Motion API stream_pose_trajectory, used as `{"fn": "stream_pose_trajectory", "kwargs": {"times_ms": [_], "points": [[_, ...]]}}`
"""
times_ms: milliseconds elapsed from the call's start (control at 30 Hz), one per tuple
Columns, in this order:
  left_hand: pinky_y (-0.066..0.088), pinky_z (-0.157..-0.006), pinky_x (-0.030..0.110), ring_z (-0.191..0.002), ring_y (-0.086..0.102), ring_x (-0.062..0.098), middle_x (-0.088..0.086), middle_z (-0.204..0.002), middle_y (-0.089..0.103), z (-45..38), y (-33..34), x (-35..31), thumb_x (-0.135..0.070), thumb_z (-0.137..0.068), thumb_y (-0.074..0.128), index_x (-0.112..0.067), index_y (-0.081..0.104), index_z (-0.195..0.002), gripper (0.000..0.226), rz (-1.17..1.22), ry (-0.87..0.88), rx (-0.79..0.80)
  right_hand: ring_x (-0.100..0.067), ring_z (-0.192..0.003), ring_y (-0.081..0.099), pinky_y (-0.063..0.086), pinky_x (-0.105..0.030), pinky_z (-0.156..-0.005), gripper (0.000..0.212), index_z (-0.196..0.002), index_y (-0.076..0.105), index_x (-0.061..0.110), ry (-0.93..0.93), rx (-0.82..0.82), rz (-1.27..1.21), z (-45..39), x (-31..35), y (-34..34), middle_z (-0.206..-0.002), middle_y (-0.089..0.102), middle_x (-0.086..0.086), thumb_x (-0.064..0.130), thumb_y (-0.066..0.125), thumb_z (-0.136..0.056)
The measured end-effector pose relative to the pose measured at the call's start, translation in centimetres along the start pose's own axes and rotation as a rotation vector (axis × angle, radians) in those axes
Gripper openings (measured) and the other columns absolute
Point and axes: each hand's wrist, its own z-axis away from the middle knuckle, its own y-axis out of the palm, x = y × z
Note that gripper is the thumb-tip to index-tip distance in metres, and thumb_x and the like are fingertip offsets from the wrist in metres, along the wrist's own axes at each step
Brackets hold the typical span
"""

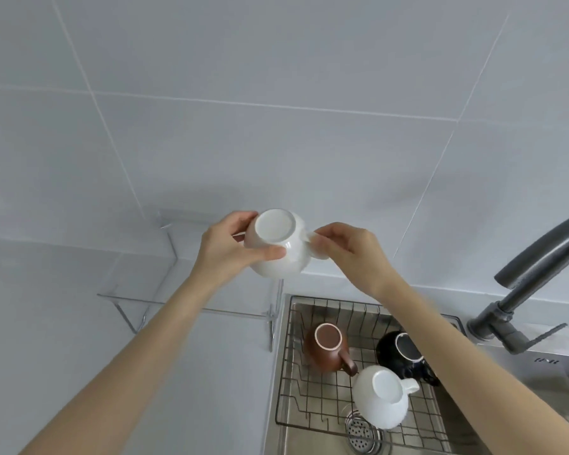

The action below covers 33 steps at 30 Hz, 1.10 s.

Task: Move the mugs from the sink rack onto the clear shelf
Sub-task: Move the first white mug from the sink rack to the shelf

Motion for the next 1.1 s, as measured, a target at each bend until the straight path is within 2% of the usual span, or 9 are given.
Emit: {"fn": "stream_pose_trajectory", "kwargs": {"times_ms": [133,233,300,400,567,667,800,933,1100], "points": [[0.05,-0.088,0.029,-0.1,0.063,0.008,-0.007,-0.107,0.068,-1.9,-4.8,1.6,-0.042,-0.033,0.083,-0.025,0.061,-0.105,0.078,0.062,-0.052,-0.034,-0.019,-0.087,0.067,0.05,-0.027,-0.082,0.016,-0.092,0.066,0.011,-0.006,0.056,0.006,-3.9,1.6,4.3,-0.091,0.074,-0.008,0.024,0.062,-0.083],[0.051,-0.086,0.029,-0.099,0.064,0.008,-0.009,-0.105,0.069,-2.8,-7.5,2.9,-0.04,-0.035,0.083,-0.028,0.063,-0.101,0.069,0.089,-0.074,-0.051,-0.023,-0.086,0.067,0.051,-0.035,-0.085,0.016,-0.092,0.067,0.01,0.003,0.077,-0.015,-6.3,2.1,7.6,-0.09,0.074,-0.01,0.022,0.062,-0.083],[0.05,-0.083,0.027,-0.098,0.064,0.008,-0.009,-0.105,0.069,-3.6,-9.1,4.0,-0.041,-0.037,0.082,-0.027,0.064,-0.102,0.07,0.083,-0.079,-0.07,-0.019,-0.081,0.065,0.05,-0.028,-0.081,0.015,-0.091,0.067,0.011,0.022,0.084,-0.045,-7.8,2.0,9.7,-0.085,0.072,-0.006,0.023,0.062,-0.083],[0.051,-0.081,0.026,-0.094,0.065,0.008,-0.012,-0.1,0.07,-5.1,-11.1,5.8,-0.042,-0.037,0.082,-0.032,0.066,-0.094,0.06,0.082,-0.089,-0.1,-0.012,-0.075,0.061,0.043,-0.005,-0.063,0.011,-0.089,0.067,0.014,0.039,0.091,-0.083,-9.7,1.8,12.3,-0.078,0.068,0.001,0.022,0.062,-0.084],[0.052,-0.084,0.029,-0.095,0.066,0.008,-0.011,-0.1,0.071,-7.6,-13.9,8.7,-0.039,-0.04,0.082,-0.033,0.066,-0.091,0.054,0.071,-0.08,-0.114,-0.012,-0.073,0.059,0.046,-0.017,-0.068,0.011,-0.088,0.067,0.012,0.087,0.103,-0.177,-13.0,0.8,16.7,-0.074,0.065,0.005,0.02,0.062,-0.083],[0.052,-0.088,0.031,-0.096,0.066,0.009,-0.017,-0.092,0.072,-8.7,-15.2,10.6,-0.038,-0.041,0.082,-0.036,0.067,-0.087,0.049,0.055,-0.091,-0.105,-0.008,-0.07,0.059,0.043,-0.006,-0.06,0.011,-0.088,0.067,0.011,0.104,0.12,-0.192,-14.6,-0.1,18.9,-0.073,0.065,0.006,0.02,0.062,-0.083],[0.051,-0.086,0.027,-0.093,0.065,0.003,-0.028,-0.083,0.071,-9.7,-16.0,12.3,-0.04,-0.04,0.081,-0.043,0.066,-0.082,0.045,0.016,-0.101,-0.072,-0.009,-0.07,0.058,0.044,-0.014,-0.065,0.01,-0.088,0.067,0.012,0.153,0.14,-0.217,-15.8,-1.4,20.8,-0.073,0.065,0.005,0.02,0.063,-0.083],[0.051,-0.091,0.033,-0.097,0.065,0.009,-0.029,-0.081,0.069,-10.3,-16.2,13.6,-0.042,-0.04,0.08,-0.05,0.065,-0.078,0.042,-0.041,-0.104,-0.058,-0.003,-0.066,0.057,0.041,-0.002,-0.054,0.006,-0.086,0.065,0.014,0.186,0.145,-0.238,-16.2,-2.4,21.8,-0.071,0.064,0.009,0.019,0.062,-0.083],[0.05,-0.092,0.032,-0.095,0.065,0.007,-0.031,-0.081,0.069,-10.9,-16.3,14.6,-0.043,-0.04,0.079,-0.05,0.064,-0.081,0.044,-0.05,-0.109,-0.065,-0.003,-0.066,0.057,0.04,0.0,-0.052,0.007,-0.086,0.065,0.014,0.193,0.134,-0.228,-16.9,-2.9,22.4,-0.072,0.063,0.009,0.02,0.062,-0.083]]}}
